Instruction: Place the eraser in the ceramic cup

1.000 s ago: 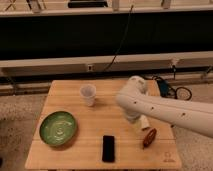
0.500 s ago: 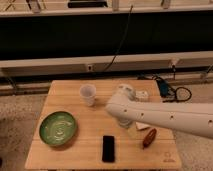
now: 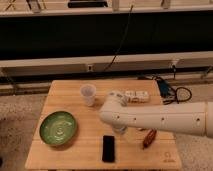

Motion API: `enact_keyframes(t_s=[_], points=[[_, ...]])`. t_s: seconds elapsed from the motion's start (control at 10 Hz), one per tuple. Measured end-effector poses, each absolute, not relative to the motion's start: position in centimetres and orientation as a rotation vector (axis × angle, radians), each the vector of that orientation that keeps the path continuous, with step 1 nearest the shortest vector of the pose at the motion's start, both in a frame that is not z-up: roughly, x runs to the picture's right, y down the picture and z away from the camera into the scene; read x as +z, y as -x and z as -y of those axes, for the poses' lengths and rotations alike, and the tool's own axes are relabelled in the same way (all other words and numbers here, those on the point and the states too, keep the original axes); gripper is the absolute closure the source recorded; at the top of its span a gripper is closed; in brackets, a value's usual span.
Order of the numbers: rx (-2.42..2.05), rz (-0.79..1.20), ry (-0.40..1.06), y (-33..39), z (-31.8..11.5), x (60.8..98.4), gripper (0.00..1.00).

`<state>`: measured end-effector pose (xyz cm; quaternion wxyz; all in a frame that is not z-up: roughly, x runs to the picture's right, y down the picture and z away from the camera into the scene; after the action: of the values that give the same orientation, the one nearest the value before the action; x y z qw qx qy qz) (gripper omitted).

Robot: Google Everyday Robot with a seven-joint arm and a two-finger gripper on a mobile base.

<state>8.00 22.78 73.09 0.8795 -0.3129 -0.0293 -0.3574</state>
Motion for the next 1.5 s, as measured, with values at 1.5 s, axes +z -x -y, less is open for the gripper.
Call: enact_keyframes(t_s=[1.5], points=[[-0.895,0.152,0.640,-4.3,-28.2,74.7,0.20]])
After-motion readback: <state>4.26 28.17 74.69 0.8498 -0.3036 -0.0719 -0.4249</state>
